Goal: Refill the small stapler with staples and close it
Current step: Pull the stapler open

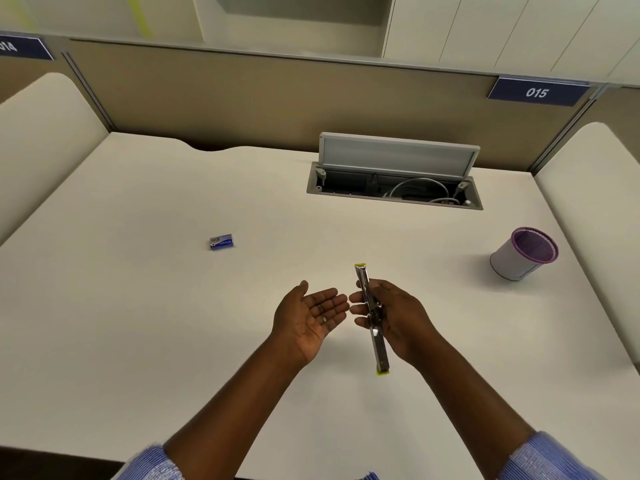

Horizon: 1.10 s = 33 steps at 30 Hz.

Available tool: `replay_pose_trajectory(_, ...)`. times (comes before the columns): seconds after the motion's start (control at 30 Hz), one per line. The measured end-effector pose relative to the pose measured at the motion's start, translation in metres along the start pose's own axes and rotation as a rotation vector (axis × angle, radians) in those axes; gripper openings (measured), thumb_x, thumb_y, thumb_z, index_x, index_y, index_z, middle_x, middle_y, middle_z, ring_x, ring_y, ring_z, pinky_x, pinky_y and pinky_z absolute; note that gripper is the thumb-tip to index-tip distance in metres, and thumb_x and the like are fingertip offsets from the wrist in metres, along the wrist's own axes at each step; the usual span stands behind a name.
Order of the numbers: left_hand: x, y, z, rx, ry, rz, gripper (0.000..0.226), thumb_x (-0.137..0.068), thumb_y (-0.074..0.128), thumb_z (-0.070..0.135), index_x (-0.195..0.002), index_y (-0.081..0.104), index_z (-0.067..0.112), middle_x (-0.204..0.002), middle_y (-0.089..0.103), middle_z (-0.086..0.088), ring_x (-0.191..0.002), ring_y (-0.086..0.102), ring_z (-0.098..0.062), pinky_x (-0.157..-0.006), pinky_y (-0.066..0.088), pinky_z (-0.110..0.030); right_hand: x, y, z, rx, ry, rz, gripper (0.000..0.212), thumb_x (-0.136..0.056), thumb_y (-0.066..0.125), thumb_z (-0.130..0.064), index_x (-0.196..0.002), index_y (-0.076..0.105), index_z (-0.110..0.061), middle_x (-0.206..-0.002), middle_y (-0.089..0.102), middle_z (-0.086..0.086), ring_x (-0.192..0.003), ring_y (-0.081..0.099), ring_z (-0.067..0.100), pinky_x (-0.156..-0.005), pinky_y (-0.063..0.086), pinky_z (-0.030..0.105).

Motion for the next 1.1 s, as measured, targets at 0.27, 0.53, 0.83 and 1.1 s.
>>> replay_pose_trajectory(0.27, 0.002, -0.015, -0.002, -0.016, -0.020, 0.022, 0.055, -0.105, 0.041, 0.041, -0.111, 0.065, -0.009, -0.110, 0.069, -0.029, -0.101, 0.068, -0.040, -0.085, 0.054, -0.044, -0.030, -0.022, 0.008, 0.254, 0.003, 0.162, 0.024, -0.105, 0.048, -0.019, -0.107, 0.065, -0.003, -0.095, 0.076, 0.016, -0.080, 0.073, 0.025, -0.082, 0.060, 0.042)
replay_pose_trajectory(0.53, 0.009, -0.022, -0.001, 0.001, -0.025, -0.008, 0.064, -0.101, 0.045, 0.049, -0.117, 0.063, -0.010, -0.117, 0.068, -0.031, -0.107, 0.067, -0.042, -0.090, 0.054, -0.046, -0.071, -0.033, 0.007, 0.979, -0.124, 0.342, 0.025, -0.097, 0.050, -0.018, -0.093, 0.072, -0.006, -0.091, 0.074, 0.013, -0.089, 0.068, 0.032, -0.080, 0.051, 0.037)
replay_pose_trajectory(0.83, 0.010, -0.032, 0.000, 0.038, -0.030, -0.043, 0.074, -0.097, 0.047, 0.058, -0.121, 0.061, -0.010, -0.120, 0.068, -0.032, -0.114, 0.065, -0.043, -0.095, 0.052, -0.048, -0.090, -0.030, 0.029, 1.360, -0.268, 0.306, 0.023, -0.095, 0.047, -0.012, -0.095, 0.070, -0.011, -0.099, 0.068, 0.014, -0.092, 0.062, 0.034, -0.067, 0.037, 0.031)
replay_pose_trajectory(1.1, 0.009, -0.034, 0.002, 0.104, -0.031, -0.101, 0.083, -0.093, 0.048, 0.065, -0.128, 0.057, -0.010, -0.121, 0.068, -0.032, -0.116, 0.065, -0.045, -0.099, 0.051, -0.049, -0.074, -0.019, 0.026, 1.315, -0.331, 0.359, 0.018, -0.096, 0.051, -0.016, -0.092, 0.067, -0.011, -0.097, 0.063, 0.010, -0.088, 0.062, 0.031, -0.071, 0.048, 0.037)
Point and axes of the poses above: each hand's wrist, its own x-axis away from the middle knuckle, its own y-axis out of the palm, z = x × y, the point moved 1 cm from there along -x, towards the middle knuckle
